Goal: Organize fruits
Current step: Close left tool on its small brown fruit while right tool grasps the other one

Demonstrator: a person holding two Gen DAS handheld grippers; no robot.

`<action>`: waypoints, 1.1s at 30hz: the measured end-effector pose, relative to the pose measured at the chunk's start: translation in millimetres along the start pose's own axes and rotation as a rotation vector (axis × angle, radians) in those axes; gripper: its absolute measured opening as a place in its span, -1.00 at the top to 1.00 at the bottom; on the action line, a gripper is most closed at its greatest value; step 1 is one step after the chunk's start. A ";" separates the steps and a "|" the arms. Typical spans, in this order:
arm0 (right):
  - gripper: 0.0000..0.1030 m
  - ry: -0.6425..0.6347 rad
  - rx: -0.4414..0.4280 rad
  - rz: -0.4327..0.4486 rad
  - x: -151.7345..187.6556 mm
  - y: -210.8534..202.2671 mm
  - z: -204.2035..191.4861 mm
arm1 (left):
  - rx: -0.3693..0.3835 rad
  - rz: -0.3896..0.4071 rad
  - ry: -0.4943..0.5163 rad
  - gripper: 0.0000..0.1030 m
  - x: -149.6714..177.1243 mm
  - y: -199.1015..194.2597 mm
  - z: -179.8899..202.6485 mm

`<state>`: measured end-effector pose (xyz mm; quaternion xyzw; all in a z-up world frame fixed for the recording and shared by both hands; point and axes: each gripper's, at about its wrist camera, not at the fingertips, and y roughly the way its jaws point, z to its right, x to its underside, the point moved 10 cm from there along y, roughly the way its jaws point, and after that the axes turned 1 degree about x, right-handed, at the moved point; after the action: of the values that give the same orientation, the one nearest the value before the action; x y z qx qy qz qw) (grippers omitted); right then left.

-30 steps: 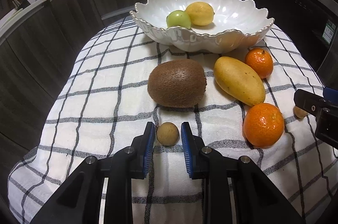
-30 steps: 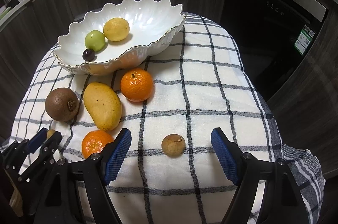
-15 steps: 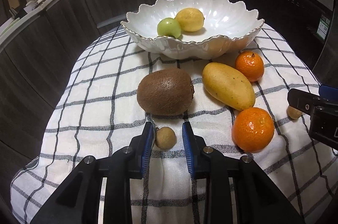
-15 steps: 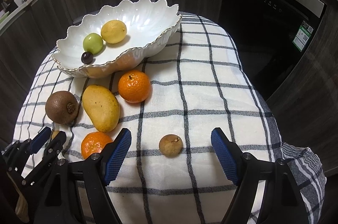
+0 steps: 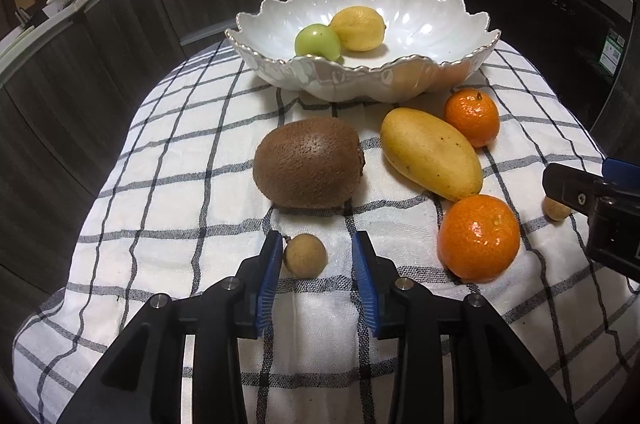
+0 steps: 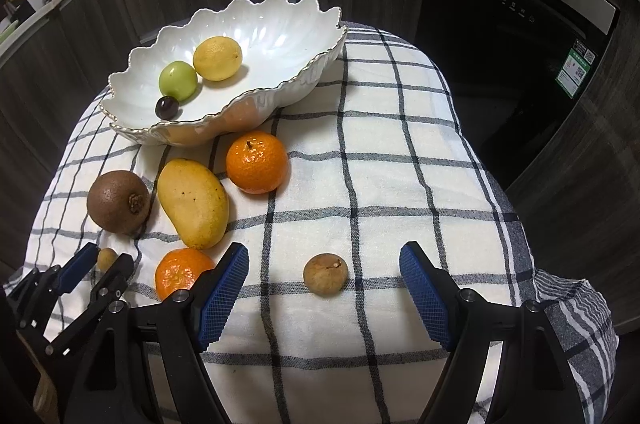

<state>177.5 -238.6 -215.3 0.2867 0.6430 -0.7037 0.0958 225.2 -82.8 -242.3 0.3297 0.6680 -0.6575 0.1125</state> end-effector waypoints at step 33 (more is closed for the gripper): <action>-0.53 -0.007 0.002 0.000 0.3 -0.1 -1.4 | 0.000 0.032 -0.084 0.30 -8.0 -1.6 -17.4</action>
<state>177.6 -237.1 -215.4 0.2845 0.6417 -0.7054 0.0977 235.3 -68.4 -234.4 0.3126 0.6574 -0.6688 0.1510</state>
